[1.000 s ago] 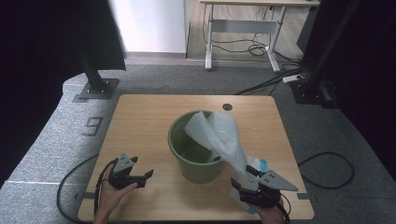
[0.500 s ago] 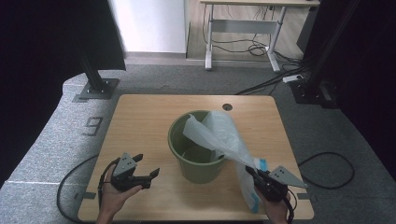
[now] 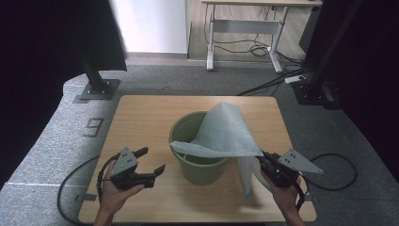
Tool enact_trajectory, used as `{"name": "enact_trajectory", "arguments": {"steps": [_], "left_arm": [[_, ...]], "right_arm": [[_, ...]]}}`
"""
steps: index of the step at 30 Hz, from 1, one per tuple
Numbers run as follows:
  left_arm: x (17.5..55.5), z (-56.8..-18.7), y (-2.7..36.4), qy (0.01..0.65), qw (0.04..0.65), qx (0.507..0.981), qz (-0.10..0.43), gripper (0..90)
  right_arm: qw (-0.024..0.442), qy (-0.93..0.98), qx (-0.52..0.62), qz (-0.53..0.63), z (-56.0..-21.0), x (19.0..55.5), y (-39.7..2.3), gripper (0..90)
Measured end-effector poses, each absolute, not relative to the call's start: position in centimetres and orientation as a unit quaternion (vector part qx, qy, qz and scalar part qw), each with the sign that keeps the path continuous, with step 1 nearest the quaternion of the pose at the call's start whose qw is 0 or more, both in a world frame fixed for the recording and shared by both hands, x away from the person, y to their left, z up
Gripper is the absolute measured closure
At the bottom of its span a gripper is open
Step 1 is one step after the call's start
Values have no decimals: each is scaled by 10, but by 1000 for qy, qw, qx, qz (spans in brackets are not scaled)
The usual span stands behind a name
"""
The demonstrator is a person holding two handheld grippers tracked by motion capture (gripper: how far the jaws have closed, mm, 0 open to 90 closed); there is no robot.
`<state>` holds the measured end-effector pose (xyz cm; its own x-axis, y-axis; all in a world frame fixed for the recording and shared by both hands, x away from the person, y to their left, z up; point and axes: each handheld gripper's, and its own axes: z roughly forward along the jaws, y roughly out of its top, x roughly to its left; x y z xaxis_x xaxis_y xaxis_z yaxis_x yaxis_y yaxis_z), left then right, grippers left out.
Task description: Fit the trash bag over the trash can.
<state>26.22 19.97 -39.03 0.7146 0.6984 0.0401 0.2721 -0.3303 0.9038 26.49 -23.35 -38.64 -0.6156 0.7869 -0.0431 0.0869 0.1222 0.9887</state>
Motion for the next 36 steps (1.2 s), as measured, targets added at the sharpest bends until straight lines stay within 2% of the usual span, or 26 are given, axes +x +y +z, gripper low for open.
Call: {"name": "enact_trajectory", "arguments": {"steps": [7,19,27,36], "left_arm": [[266,-375,173,273,486,801,219,168],[279,-372,141,250,474,821,199,189],[283,-374,118,261,463,825,193,186],[287,-375,115,313,468,804,193,182]], "right_arm": [[307,714,293,557,-360,271,-212,885],[303,716,308,548,-368,273,-217,885],[280,716,308,560,-366,280,-209,884],[278,718,306,560,-365,279,-206,884]]}}
